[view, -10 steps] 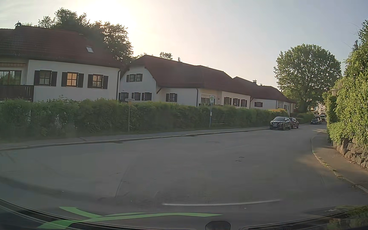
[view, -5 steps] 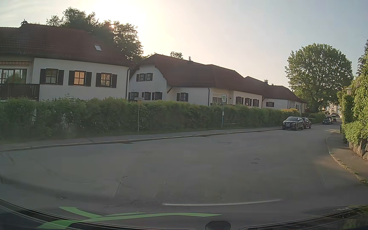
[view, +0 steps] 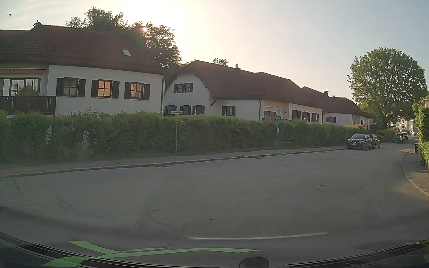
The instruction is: Follow the waypoints while adhering to traffic rules and regulations
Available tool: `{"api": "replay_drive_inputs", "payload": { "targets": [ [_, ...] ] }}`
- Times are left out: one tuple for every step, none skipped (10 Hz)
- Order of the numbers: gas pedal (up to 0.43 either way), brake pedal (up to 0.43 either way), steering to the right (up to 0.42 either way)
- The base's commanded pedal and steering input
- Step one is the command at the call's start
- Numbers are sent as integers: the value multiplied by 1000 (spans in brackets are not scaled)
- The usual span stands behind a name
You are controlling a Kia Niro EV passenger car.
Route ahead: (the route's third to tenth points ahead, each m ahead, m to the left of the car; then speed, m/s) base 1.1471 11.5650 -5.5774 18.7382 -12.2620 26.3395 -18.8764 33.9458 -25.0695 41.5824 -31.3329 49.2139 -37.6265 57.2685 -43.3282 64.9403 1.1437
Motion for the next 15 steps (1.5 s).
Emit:
{"api": "replay_drive_inputs", "payload": {
  "targets": [
    [0, 189, -471],
    [0, 189, -487],
    [0, 183, -499],
    [0, 183, -502],
    [0, 177, -508],
    [0, 159, -518],
    [0, 140, -540],
    [0, 140, -572],
    [0, 146, -600],
    [0, 152, -635],
    [0, 152, -661],
    [0, 152, -678],
    [0, 152, -690],
    [0, 152, -698],
    [0, 152, -712]
  ]
}}
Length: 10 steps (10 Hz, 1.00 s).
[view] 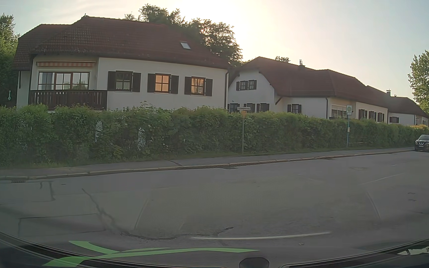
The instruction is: Follow the waypoints while adhering to traffic rules and regulations
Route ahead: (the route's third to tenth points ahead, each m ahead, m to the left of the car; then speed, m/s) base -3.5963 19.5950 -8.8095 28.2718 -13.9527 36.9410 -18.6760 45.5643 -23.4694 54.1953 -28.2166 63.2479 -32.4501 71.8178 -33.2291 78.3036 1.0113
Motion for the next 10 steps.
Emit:
{"api": "replay_drive_inputs", "payload": {
  "targets": [
    [0, 152, -728],
    [0, 152, -742],
    [0, 152, -757],
    [0, 159, -770],
    [0, 165, -779],
    [0, 183, -788],
    [0, 183, -795],
    [0, 183, -800],
    [0, 183, -801],
    [0, 177, -801]
  ]
}}
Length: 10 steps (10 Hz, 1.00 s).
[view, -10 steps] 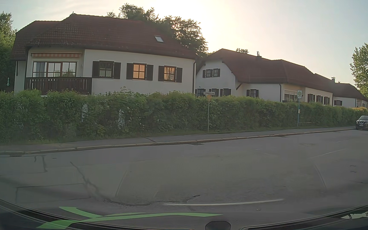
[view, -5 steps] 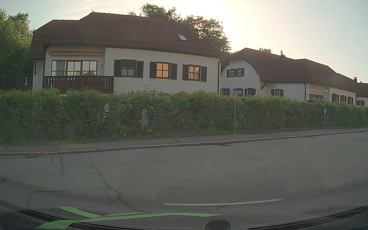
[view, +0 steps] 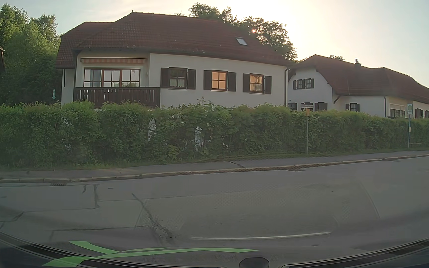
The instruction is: Follow the waypoints while adhering to traffic rules and regulations
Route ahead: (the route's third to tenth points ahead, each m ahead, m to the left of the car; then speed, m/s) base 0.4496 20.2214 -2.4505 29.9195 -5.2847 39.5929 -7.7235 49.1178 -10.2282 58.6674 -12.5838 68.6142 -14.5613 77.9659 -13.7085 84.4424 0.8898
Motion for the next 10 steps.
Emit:
{"api": "replay_drive_inputs", "payload": {
  "targets": [
    [0, 165, -801],
    [0, 165, -801],
    [0, 165, -800],
    [0, 159, -802],
    [0, 55, -810],
    [0, 0, -824],
    [0, 0, -843],
    [0, 0, -864],
    [0, 0, -899],
    [0, 0, -926]
  ]
}}
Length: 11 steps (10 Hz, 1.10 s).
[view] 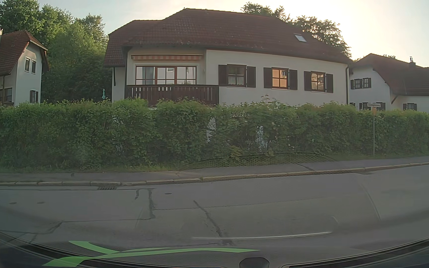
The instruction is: Follow the waypoints while adhering to traffic rules and regulations
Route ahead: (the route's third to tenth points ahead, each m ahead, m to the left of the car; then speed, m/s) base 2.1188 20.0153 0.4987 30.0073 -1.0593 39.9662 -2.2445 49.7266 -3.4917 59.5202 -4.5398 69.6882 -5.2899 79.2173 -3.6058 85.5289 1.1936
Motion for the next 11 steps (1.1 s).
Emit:
{"api": "replay_drive_inputs", "payload": {
  "targets": [
    [0, 0, -939],
    [0, 0, -943],
    [0, 0, -956],
    [0, 0, -971],
    [0, 0, -971],
    [8, 0, -971],
    [0, 0, -971],
    [0, 0, -972],
    [0, 0, -972],
    [0, 0, -972],
    [0, 0, -972]
  ]
}}
